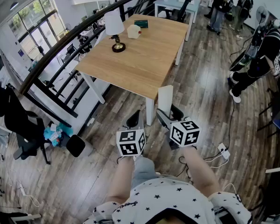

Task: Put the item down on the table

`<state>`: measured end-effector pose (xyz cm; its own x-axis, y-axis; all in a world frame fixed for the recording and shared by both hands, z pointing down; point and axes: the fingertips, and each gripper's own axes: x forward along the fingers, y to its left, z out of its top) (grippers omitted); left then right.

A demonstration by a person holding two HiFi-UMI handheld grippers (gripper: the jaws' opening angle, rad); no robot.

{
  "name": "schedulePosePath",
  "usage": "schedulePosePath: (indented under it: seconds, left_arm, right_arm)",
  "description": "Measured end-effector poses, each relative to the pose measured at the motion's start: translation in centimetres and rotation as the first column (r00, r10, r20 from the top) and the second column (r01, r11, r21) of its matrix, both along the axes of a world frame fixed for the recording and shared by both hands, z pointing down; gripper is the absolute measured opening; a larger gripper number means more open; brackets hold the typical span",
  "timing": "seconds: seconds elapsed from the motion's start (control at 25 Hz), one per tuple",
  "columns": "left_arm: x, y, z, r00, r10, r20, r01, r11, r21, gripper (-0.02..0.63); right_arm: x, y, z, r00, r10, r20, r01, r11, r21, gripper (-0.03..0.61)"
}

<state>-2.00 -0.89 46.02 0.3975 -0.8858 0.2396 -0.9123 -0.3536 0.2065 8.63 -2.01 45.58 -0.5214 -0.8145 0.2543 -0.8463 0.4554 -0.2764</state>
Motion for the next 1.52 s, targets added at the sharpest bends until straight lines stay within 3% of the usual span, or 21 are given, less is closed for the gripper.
schedulePosePath:
  seconds: [0.44,0.8,1.52]
  left_arm:
    - [-1.5,6.3,-2.7,1.0,-0.012,0.002,0.012,0.999,0.04,0.012]
    - [-2.4,8.3,-4.3,1.0,-0.018,0.011,0.017,0.997,0.079,0.012]
    - [-1.7,9.3,-3.0,0.997,-0.072,-0.008,0.072,0.997,0.039,0.012]
  right_arm:
    - [-0.6,7.0,-2.7,1.0,0.019,0.009,-0.02,0.998,0.062,0.281]
    - [-1.8,9.0,-4.1,1.0,0.006,-0.013,-0.004,0.994,0.111,0.281]
    - [-0.8,8.7,-3.2,0.999,-0.028,-0.021,0.03,0.993,0.111,0.282]
